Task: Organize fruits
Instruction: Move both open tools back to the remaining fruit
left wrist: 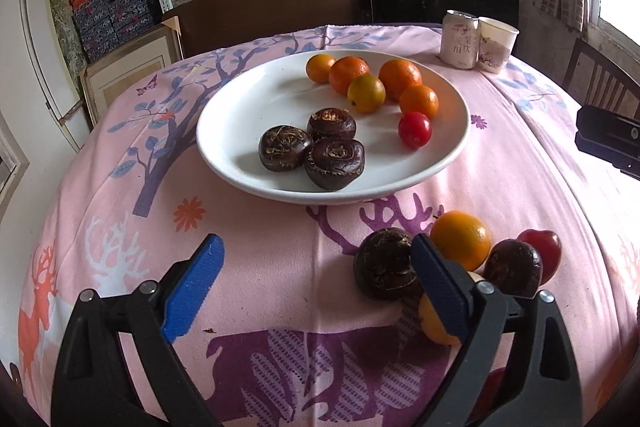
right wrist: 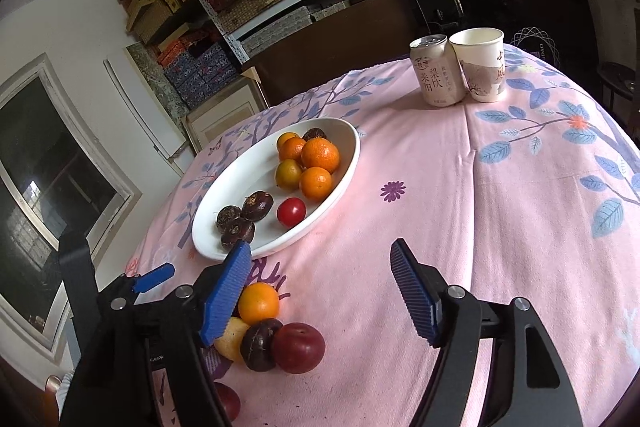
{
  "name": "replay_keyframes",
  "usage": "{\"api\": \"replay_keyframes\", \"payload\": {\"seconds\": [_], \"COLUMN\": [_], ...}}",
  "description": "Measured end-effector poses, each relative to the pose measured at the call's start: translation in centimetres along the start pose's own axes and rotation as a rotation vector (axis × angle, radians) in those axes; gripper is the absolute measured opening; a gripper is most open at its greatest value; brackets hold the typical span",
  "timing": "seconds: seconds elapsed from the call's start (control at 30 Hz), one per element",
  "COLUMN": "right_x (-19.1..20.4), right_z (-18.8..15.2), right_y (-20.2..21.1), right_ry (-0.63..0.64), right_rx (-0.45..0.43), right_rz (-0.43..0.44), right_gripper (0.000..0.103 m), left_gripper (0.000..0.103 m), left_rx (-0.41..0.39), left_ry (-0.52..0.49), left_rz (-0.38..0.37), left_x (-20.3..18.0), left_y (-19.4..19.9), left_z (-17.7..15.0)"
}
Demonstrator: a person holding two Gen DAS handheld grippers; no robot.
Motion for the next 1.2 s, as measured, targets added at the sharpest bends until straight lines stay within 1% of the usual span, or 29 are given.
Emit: {"api": "replay_keyframes", "payload": {"seconds": [0.1, 0.2, 0.33, 0.4, 0.47, 0.57, 0.63, 0.7, 0.77, 0.8, 0.9, 1.03, 1.1, 1.2], "right_x": [0.0, -0.1, -0.1, -0.2, -0.3, -0.6, -0.6, -0.5, -0.1, 0.1, 0.9, 1.2, 1.2, 1.0], "right_z": [0.0, 0.0, 0.0, 0.0, -0.1, 0.0, 0.1, 0.1, 0.1, 0.0, -0.4, -1.3, -1.9, -3.2], "right_y": [0.0, 0.0, -0.1, -0.1, -0.1, 0.1, 0.2, 0.4, 0.5, 0.4, 0.2, 0.3, 0.5, 0.5], "right_ry": [0.002, 0.002, 0.004, 0.003, -0.003, -0.013, -0.018, -0.015, -0.002, 0.007, 0.042, 0.076, 0.090, 0.124], "right_rx": [-0.001, 0.000, 0.005, 0.008, 0.006, 0.001, 0.000, -0.002, -0.001, 0.004, 0.024, 0.054, 0.068, 0.113], "right_rz": [-0.003, -0.004, -0.006, -0.007, -0.006, -0.002, 0.003, 0.008, 0.012, 0.014, 0.017, 0.013, 0.010, -0.015], "right_gripper": [0.073, 0.074, 0.074, 0.074, 0.074, 0.074, 0.074, 0.074, 0.074, 0.074, 0.074, 0.074, 0.074, 0.074], "left_gripper": [0.093, 0.097, 0.099, 0.099, 0.099, 0.099, 0.099, 0.099, 0.099, 0.099, 0.099, 0.099, 0.099, 0.099], "left_rx": [0.012, 0.009, 0.016, 0.016, 0.006, -0.016, -0.006, -0.007, -0.019, -0.022, -0.036, -0.062, -0.052, -0.045], "left_ry": [0.002, 0.006, 0.021, 0.013, 0.004, 0.018, 0.073, 0.130, 0.153, 0.157, 0.125, 0.034, 0.011, -0.027], "left_rz": [-0.007, -0.006, -0.019, -0.019, 0.012, 0.094, 0.109, 0.103, 0.128, 0.127, 0.095, 0.096, 0.082, 0.065], "left_x": [0.0, 0.2, 0.4, 0.5, 0.9, 2.7, 4.6, 6.1, 7.1, 7.2, 6.2, 4.1, 3.4, 2.4], "left_y": [-0.4, -0.7, -0.8, -0.8, -0.6, -0.2, 0.2, 1.0, 1.6, 1.8, 2.3, 2.5, 2.3, 2.2], "left_z": [-0.1, -0.1, -0.1, -0.2, -0.2, -0.2, -0.5, -0.7, -1.1, -1.2, -1.4, -1.7, -1.9, -2.2]}}
Point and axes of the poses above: each gripper's, at about its wrist camera, not at the fingertips, and y roughly against the way its jaws point, x to its left, z to its top, the point moved 5 cm from there along -y, roughly the way its jaws point, and after that the axes turned 11 degrees about y, right-handed, at the moved point
